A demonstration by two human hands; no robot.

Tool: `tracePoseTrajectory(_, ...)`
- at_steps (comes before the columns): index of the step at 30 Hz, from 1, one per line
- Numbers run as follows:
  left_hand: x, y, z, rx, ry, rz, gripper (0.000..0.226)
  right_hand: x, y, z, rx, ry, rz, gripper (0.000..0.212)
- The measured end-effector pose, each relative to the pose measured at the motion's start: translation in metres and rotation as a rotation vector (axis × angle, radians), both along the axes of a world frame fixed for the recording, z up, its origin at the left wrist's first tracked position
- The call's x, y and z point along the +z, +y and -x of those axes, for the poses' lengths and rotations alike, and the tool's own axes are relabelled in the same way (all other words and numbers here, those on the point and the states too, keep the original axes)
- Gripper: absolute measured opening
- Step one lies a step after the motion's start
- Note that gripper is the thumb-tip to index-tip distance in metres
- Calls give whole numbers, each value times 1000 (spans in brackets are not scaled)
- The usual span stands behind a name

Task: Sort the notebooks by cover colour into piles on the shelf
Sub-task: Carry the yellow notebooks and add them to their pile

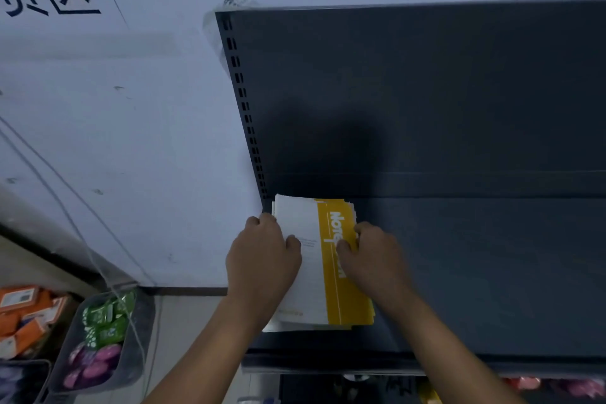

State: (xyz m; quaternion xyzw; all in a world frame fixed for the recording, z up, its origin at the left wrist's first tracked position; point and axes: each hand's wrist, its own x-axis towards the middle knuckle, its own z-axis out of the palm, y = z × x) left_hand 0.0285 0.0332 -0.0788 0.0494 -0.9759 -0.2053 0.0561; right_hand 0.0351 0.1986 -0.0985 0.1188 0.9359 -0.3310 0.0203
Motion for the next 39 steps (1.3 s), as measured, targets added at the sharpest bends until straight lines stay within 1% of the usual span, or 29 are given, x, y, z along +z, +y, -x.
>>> tracePoseTrajectory(3, 1, 2, 1, -5, -40, 73, 24, -3, -1, -5, 6, -23, -107, 23)
tracePoseTrajectory(5, 3, 3, 1, -10, -60, 102, 26, -3, -2, -7, 9, -37, -137, 22)
tracePoseTrajectory(12, 10, 5, 0, 3, -165, 102, 35, -5, 0, -9, 9, -67, -101, 29)
tracePoseTrajectory(14, 9, 6, -1, -4, -182, 29, 36, -4, -1, -9, 2, -71, -89, 30)
tracePoseTrajectory(16, 7, 9, -2, -37, -173, -62, 33, -5, -1, -9, 0, -80, -70, 32)
tracePoseTrajectory(20, 8, 20, -5, -57, -257, -367, 17, -8, 1, -8, -15, -107, -20, 34)
tracePoseTrajectory(21, 7, 21, -6, -50, -269, -415, 15, -8, 2, -8, -27, -111, 6, 35)
tracePoseTrajectory(25, 3, 22, -8, -19, -236, -520, 11, -9, 6, -10, -57, -139, 95, 38)
tracePoseTrajectory(27, 3, 22, -7, 10, -222, -624, 11, -8, 9, -10, -79, -144, 108, 43)
tracePoseTrajectory(29, 3, 23, -6, 55, -216, -768, 14, -2, 15, -11, -100, -138, 97, 48)
tracePoseTrajectory(30, 4, 25, -6, 74, -224, -846, 16, 4, 19, -12, -121, -134, 140, 47)
tracePoseTrajectory(32, 9, 32, -5, 92, -257, -962, 20, 19, 27, -14, -181, -129, 348, 41)
tracePoseTrajectory(35, 18, 49, -4, 42, -307, -997, 23, 35, 45, -21, -262, -132, 638, 28)
tracePoseTrajectory(37, 21, 64, -5, -37, -366, -982, 28, 40, 62, -28, -324, -120, 712, 29)
tracePoseTrajectory(39, 21, 82, -11, -141, -408, -904, 35, 43, 81, -37, -410, -97, 693, 34)
